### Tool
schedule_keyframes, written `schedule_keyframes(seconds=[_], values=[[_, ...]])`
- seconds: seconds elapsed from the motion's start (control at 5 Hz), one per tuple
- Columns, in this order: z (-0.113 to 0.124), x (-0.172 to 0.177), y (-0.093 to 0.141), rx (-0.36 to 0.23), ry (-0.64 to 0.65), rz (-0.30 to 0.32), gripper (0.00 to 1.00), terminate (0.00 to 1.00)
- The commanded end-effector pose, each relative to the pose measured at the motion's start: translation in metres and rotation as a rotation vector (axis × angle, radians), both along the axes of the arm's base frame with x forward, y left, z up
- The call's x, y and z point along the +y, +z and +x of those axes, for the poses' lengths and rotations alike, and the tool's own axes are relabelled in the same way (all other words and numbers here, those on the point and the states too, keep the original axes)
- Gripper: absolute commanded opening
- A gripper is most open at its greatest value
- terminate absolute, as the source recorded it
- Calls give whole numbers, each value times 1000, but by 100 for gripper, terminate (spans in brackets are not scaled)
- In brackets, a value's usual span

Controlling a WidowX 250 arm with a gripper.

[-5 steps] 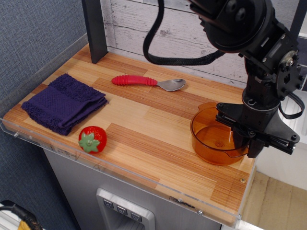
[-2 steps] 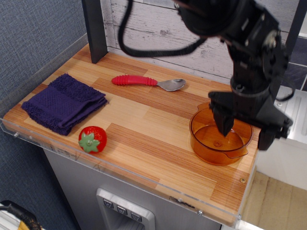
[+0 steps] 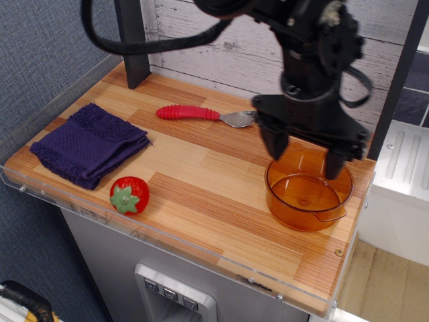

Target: Place the pot on the right edge of the table

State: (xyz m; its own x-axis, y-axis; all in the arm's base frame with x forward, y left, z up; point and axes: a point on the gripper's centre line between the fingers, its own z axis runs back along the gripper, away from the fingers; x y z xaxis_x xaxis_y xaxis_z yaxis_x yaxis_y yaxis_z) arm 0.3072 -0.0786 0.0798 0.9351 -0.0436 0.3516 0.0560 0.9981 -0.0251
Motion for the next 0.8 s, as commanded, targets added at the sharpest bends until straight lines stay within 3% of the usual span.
schedule_keyframes(seconds=[0.0,0.2,0.4,0.6], values=[[-25,78,20,9,160,-79,100,0],[-21,101,20,-1,194,-71,100,0],[-11,125,19,-1,175,5,100,0],[2,145,14,21,169,29,100,0]])
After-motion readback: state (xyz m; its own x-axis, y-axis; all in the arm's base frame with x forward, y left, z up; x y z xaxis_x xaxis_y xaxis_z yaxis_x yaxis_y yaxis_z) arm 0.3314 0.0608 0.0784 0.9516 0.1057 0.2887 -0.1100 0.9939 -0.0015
